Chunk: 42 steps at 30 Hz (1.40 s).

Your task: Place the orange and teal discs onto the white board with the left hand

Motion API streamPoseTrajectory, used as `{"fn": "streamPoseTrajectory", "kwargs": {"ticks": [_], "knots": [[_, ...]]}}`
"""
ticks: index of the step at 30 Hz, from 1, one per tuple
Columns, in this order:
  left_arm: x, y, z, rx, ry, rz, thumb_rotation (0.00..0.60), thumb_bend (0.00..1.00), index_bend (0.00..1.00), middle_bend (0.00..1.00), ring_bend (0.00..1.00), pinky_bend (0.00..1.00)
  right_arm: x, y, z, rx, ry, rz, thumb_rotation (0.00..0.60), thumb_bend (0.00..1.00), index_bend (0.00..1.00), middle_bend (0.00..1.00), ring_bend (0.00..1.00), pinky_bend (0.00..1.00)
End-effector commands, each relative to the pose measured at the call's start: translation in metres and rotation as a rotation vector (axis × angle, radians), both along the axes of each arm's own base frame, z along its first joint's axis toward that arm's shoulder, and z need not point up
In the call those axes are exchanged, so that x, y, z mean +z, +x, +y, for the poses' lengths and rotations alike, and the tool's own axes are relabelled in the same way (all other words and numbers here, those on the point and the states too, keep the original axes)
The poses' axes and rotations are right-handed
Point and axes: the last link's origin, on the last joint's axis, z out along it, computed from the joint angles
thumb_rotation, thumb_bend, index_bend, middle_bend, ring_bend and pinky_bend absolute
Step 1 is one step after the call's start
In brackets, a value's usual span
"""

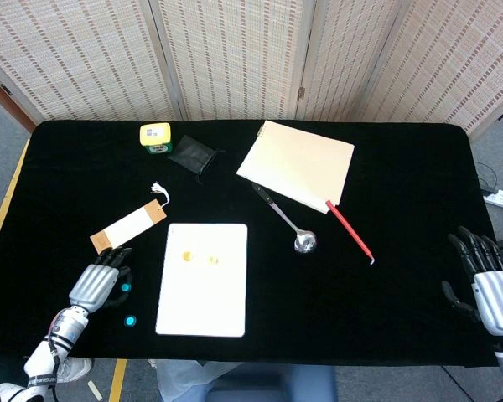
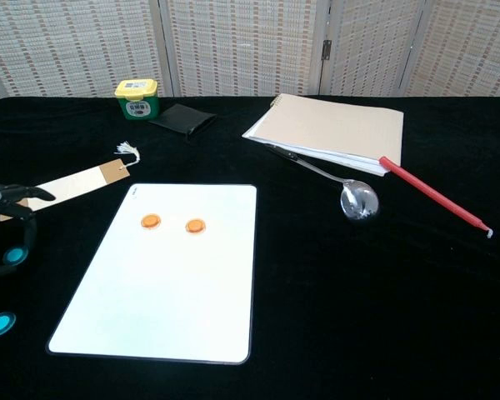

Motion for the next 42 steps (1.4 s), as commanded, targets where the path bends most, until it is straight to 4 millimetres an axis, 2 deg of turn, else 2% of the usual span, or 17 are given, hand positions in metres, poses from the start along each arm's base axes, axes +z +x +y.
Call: {"fn": "streamPoseTrajectory", "kwargs": {"ticks": [1, 5, 9, 14, 20, 31, 35, 38, 42], "knots": [[-0.005, 0.027, 0.010, -0.066, -0.032, -0.025, 0.600, 0.37, 0.53, 0.10, 0.00, 0.00, 0.001, -0.002, 0.001, -0.005, -0.003, -0.001, 0.600, 0.44, 0.03, 0.02, 0.00, 0.00], [-0.016, 0.059, 0.018, -0.136, -0.082, -0.053, 0.600, 0.37, 0.53, 0.10, 0.00, 0.00, 0.002, -0.004, 0.002, -0.012, -0.008, -0.003, 0.600, 0.44, 0.03, 0.02, 0.00, 0.00], [-0.029, 0.081, 0.021, -0.180, -0.128, -0.057, 0.600, 0.38, 0.53, 0.10, 0.00, 0.00, 0.003, -0.006, 0.002, -0.017, -0.011, -0.004, 0.600, 0.44, 0.03, 0.02, 0.00, 0.00], [-0.044, 0.096, 0.026, -0.199, -0.167, -0.049, 0.600, 0.37, 0.52, 0.10, 0.00, 0.00, 0.003, -0.009, 0.003, -0.024, -0.012, -0.007, 0.600, 0.44, 0.03, 0.02, 0.00, 0.00], [-0.055, 0.099, 0.025, -0.199, -0.185, -0.019, 0.600, 0.37, 0.52, 0.10, 0.00, 0.00, 0.004, -0.010, 0.004, -0.028, -0.014, -0.009, 0.600, 0.44, 0.03, 0.02, 0.00, 0.00], [-0.061, 0.097, 0.026, -0.181, -0.183, 0.001, 0.600, 0.37, 0.50, 0.10, 0.00, 0.00, 0.005, -0.010, 0.005, -0.030, -0.015, -0.008, 0.600, 0.44, 0.03, 0.02, 0.00, 0.00], [-0.063, 0.099, 0.025, -0.178, -0.179, -0.015, 0.600, 0.37, 0.45, 0.10, 0.00, 0.00, 0.005, -0.011, 0.006, -0.033, -0.019, -0.007, 0.600, 0.44, 0.03, 0.02, 0.00, 0.00], [-0.064, 0.098, 0.027, -0.181, -0.159, -0.013, 0.600, 0.36, 0.37, 0.10, 0.00, 0.00, 0.006, -0.010, 0.006, -0.030, -0.021, -0.007, 0.600, 0.44, 0.03, 0.02, 0.00, 0.00], [-0.056, 0.096, 0.026, -0.175, -0.136, -0.032, 0.600, 0.34, 0.33, 0.10, 0.00, 0.00, 0.006, -0.009, 0.006, -0.028, -0.021, -0.005, 0.600, 0.44, 0.03, 0.02, 0.00, 0.00]]}}
